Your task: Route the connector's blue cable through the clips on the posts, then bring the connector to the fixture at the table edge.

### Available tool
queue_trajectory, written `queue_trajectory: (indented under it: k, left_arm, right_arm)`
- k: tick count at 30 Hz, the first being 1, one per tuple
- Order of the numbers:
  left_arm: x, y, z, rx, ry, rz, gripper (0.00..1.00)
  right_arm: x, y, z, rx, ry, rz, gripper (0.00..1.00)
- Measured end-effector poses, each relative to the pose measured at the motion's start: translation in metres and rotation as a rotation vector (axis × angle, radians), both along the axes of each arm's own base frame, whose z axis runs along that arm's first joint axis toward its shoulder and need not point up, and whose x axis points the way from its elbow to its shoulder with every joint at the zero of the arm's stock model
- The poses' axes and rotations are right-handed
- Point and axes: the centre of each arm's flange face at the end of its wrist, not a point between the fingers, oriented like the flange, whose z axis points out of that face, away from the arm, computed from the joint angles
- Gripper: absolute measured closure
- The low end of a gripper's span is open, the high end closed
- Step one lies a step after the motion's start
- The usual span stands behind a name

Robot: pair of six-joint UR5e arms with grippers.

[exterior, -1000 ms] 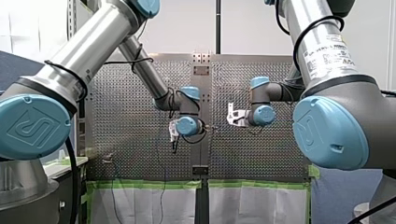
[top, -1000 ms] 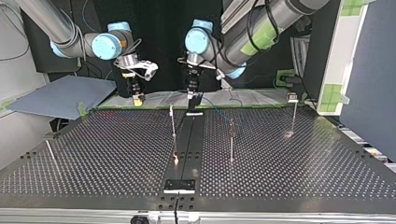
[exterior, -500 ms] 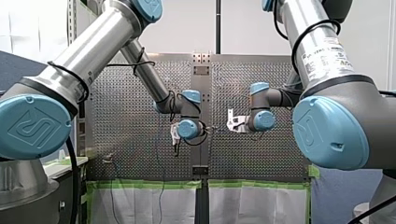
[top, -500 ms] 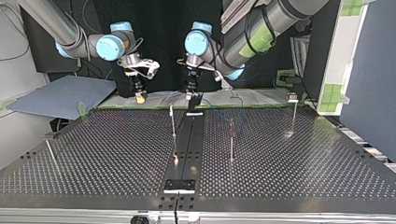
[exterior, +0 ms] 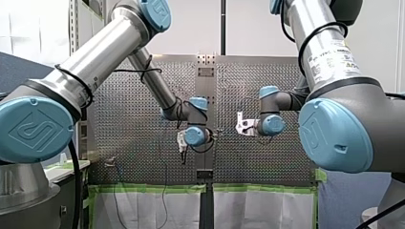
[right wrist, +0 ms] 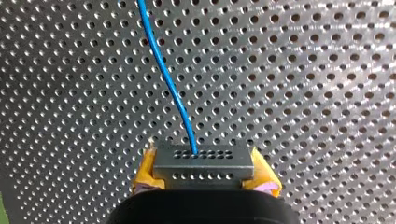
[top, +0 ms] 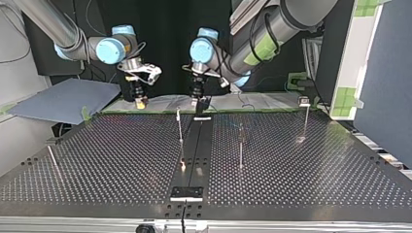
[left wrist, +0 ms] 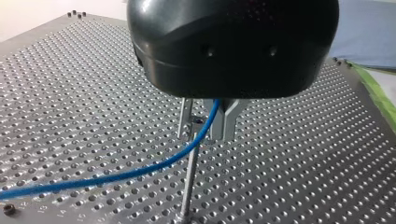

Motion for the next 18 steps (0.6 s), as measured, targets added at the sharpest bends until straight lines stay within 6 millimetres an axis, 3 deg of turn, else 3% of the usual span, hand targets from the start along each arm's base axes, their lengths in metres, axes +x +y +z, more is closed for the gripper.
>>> queue_trajectory:
  k: [18]
  left_arm:
    - [0.012, -0.006, 0.012, -0.013, -0.015, 0.002, 1.0]
  right_arm:
    - [-0.025, -0.019, 0.001, 0.002, -0.02, -0.054, 1.0]
